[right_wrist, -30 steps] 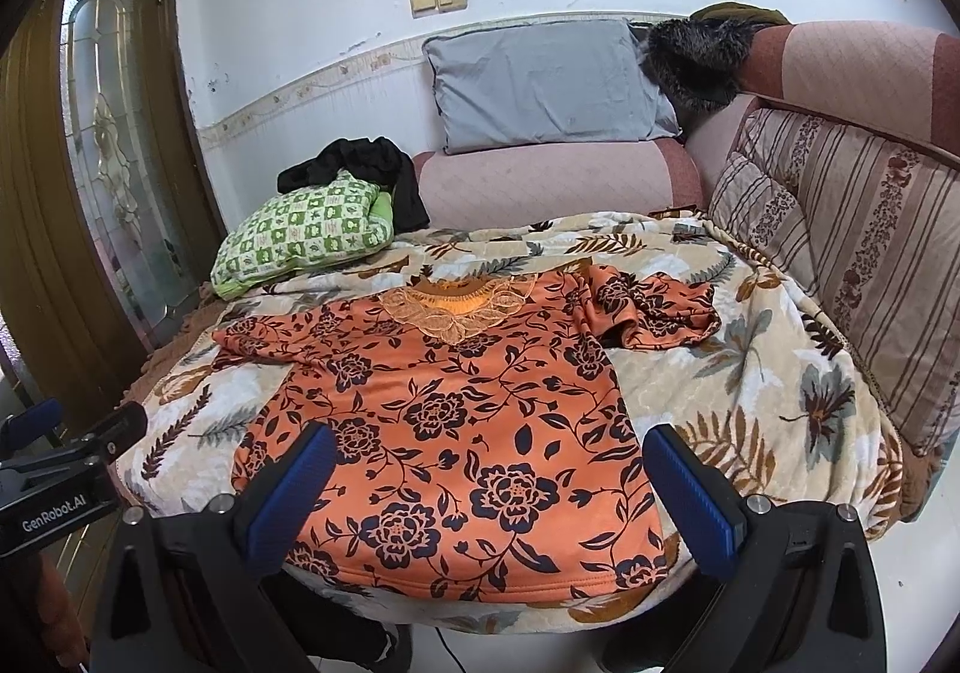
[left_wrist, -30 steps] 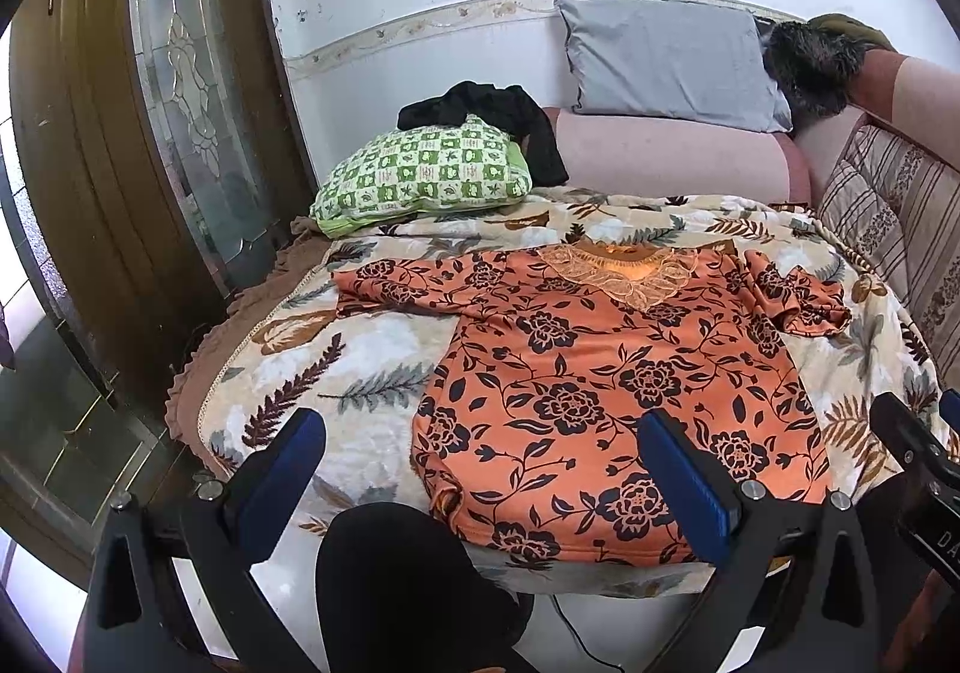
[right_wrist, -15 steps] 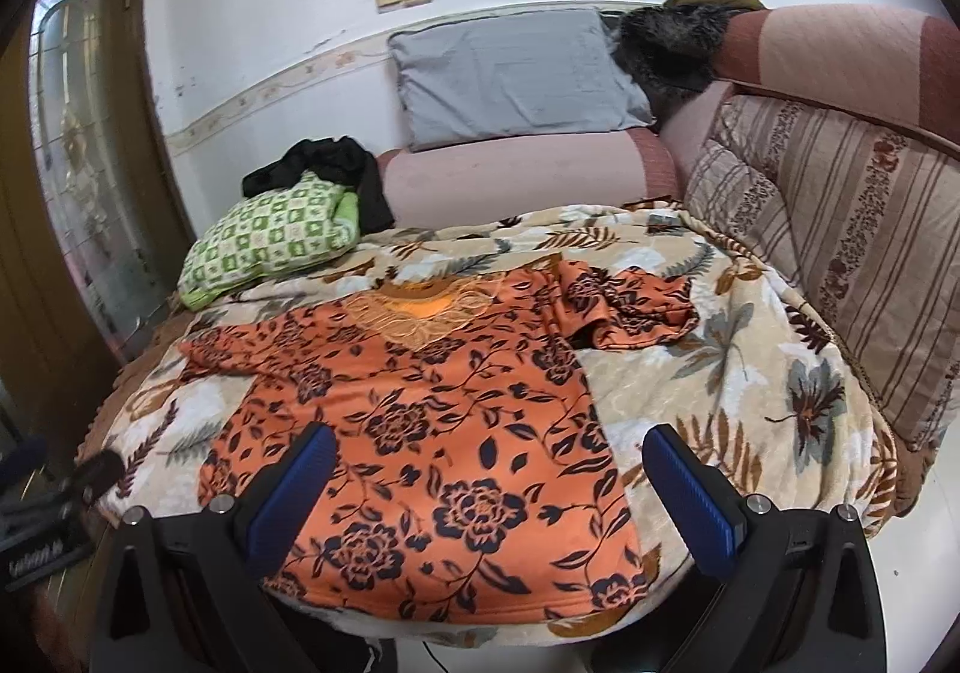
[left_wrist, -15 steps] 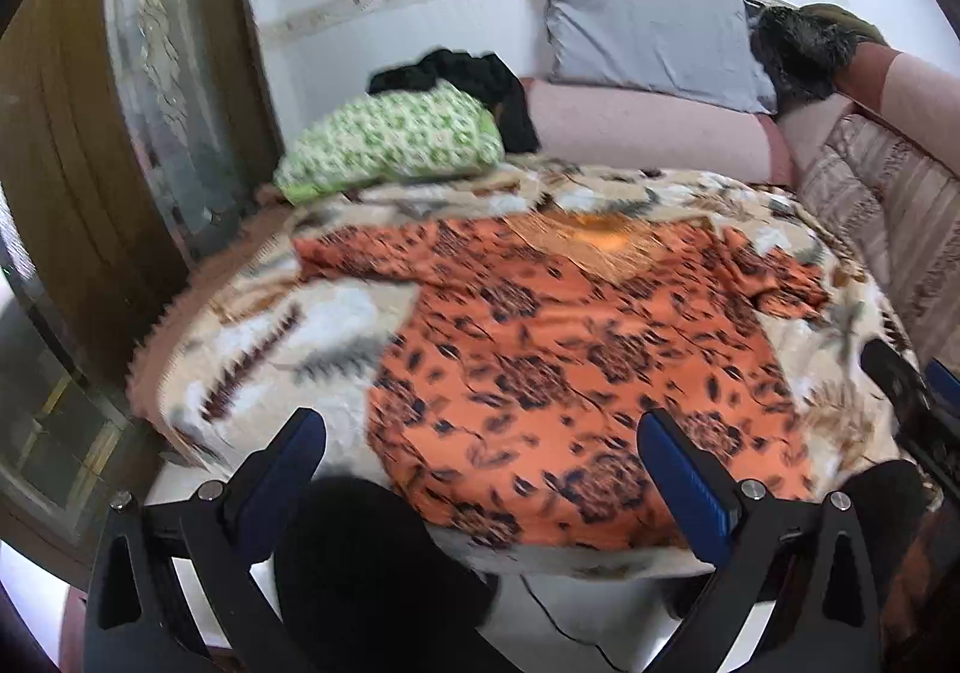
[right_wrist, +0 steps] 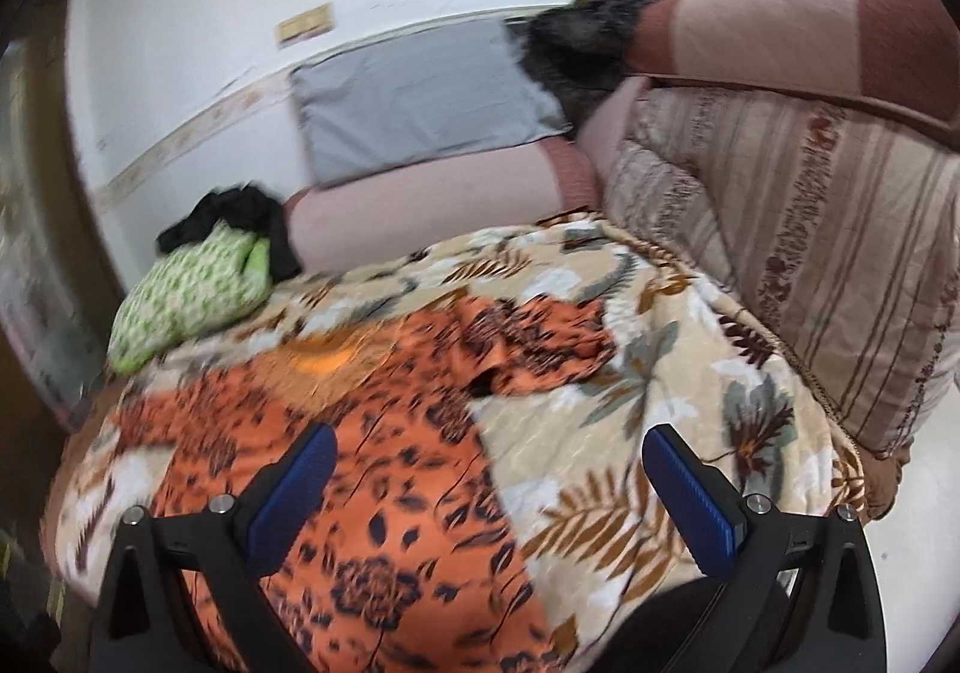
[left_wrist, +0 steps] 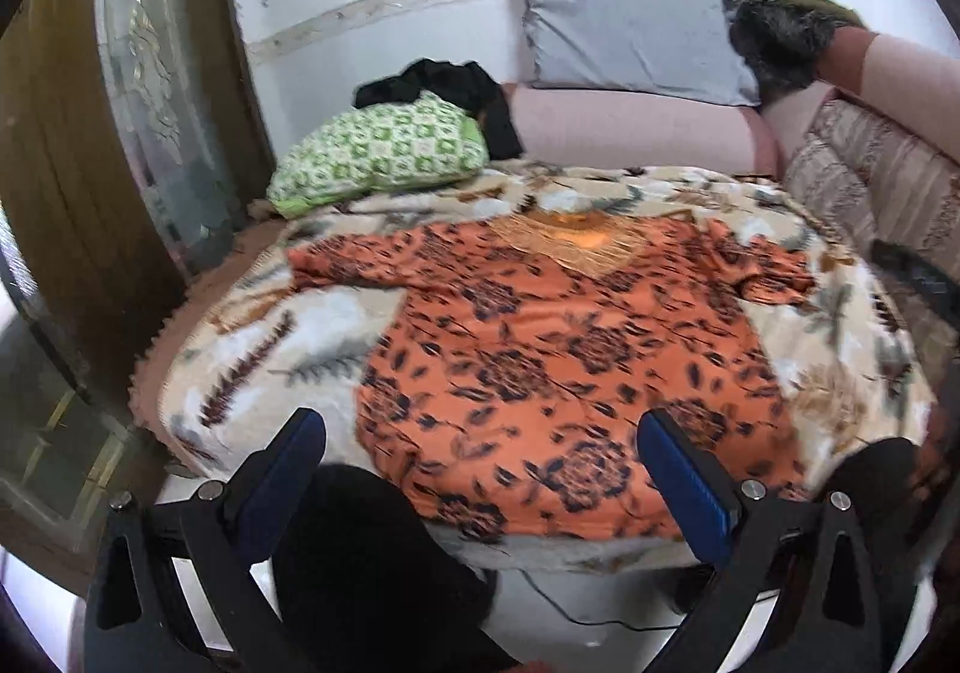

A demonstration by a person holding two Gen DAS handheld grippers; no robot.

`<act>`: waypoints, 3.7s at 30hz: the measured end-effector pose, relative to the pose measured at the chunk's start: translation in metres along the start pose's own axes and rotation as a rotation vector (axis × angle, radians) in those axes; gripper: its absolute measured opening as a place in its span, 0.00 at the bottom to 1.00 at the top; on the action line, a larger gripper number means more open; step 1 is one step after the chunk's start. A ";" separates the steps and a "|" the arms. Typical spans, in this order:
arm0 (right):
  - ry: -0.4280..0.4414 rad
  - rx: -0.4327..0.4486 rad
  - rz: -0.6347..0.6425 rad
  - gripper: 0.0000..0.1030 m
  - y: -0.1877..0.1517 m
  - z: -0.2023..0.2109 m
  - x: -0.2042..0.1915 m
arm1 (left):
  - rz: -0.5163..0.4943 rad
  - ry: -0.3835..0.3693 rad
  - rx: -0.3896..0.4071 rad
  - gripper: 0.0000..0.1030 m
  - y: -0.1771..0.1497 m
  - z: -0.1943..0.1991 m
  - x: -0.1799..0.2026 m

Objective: Fold small clothes
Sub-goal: 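Move the right tool down toward the blouse sleeve beside the neckline, then grasp the blouse sleeve with the right tool and lift it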

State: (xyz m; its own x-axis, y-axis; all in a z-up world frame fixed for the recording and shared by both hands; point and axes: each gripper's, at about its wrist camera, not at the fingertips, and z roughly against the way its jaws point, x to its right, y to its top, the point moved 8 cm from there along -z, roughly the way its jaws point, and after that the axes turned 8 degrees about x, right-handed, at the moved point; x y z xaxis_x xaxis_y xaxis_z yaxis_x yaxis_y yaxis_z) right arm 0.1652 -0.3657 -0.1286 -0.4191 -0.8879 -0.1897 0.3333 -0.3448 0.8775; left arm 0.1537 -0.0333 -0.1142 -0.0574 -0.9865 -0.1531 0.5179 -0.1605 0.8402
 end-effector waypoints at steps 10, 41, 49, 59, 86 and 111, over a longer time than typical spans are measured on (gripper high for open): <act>0.084 -0.107 0.006 1.00 -0.015 -0.025 -0.029 | -0.065 0.130 0.061 1.00 0.050 -0.060 -0.020; -0.151 -0.097 0.215 1.00 0.006 -0.142 -0.038 | 0.015 0.135 0.038 1.00 0.112 -0.262 0.027; -0.195 -0.182 0.283 1.00 0.008 -0.233 -0.002 | 0.037 0.159 -0.100 1.00 0.063 -0.344 0.008; -0.274 -0.432 0.197 0.99 -0.003 -0.361 0.070 | 0.015 0.140 -0.103 1.00 0.057 -0.368 -0.006; 0.628 -0.295 -0.223 0.08 0.082 -0.275 -0.300 | 0.285 0.524 -0.072 1.00 0.050 -0.346 -0.205; 0.662 -0.547 0.003 0.12 -0.092 -0.324 -0.427 | 0.550 0.496 -0.176 1.00 0.014 -0.368 -0.269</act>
State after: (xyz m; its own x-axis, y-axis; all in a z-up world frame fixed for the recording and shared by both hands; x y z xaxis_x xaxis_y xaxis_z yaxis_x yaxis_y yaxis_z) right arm 0.5870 -0.0537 -0.2708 0.1047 -0.8251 -0.5553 0.7651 -0.2898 0.5750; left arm 0.4906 0.2415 -0.2522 0.6174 -0.7865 0.0131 0.4919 0.3990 0.7738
